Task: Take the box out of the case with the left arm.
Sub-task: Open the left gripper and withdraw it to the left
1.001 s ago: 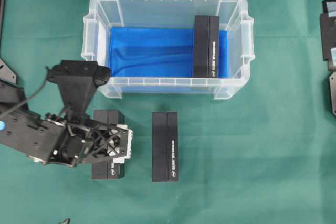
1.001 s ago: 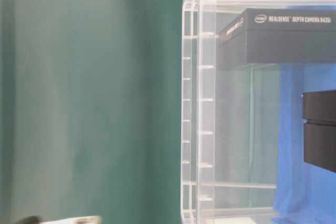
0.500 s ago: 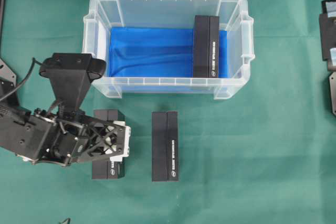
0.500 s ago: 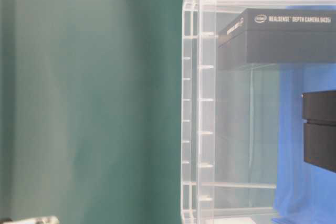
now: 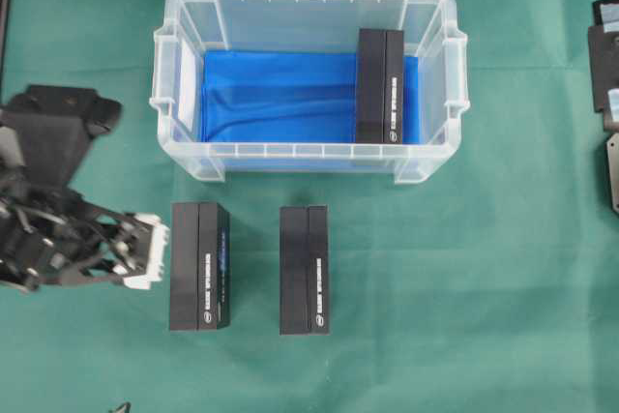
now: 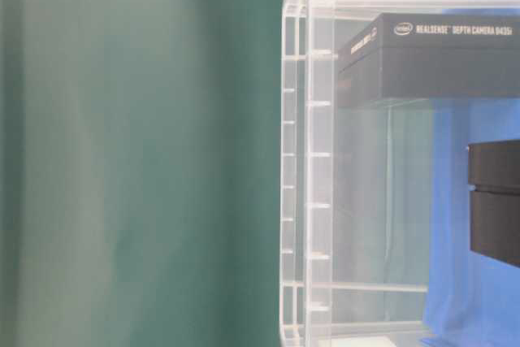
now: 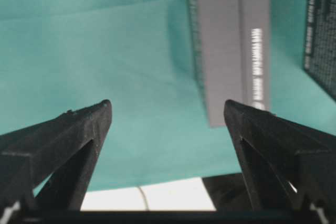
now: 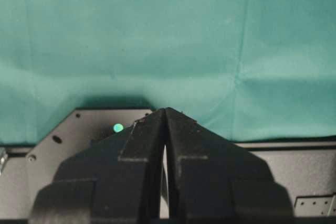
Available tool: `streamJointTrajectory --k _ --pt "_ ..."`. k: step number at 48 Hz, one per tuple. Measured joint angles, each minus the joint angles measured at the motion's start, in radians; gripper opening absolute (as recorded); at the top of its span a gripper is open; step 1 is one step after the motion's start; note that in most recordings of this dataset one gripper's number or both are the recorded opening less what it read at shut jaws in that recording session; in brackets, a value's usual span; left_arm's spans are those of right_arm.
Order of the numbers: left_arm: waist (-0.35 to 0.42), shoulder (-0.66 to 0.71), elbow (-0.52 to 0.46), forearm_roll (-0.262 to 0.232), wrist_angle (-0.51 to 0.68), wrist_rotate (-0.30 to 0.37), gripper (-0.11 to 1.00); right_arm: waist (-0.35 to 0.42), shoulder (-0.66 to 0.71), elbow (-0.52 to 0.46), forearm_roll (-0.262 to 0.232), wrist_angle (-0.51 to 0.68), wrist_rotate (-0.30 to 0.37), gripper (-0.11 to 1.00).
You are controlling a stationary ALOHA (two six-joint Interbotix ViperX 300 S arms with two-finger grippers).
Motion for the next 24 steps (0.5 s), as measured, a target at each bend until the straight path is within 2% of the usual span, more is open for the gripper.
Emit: streamJointTrajectory --k 12,24 --pt "-0.002 -0.123 0.106 0.0 0.005 0.0 0.9 0.0 0.0 0.0 -0.002 0.012 0.0 0.02" --pt "0.005 -0.173 0.14 0.0 0.014 0.017 0.9 0.0 0.0 0.0 0.0 0.026 0.0 0.02"
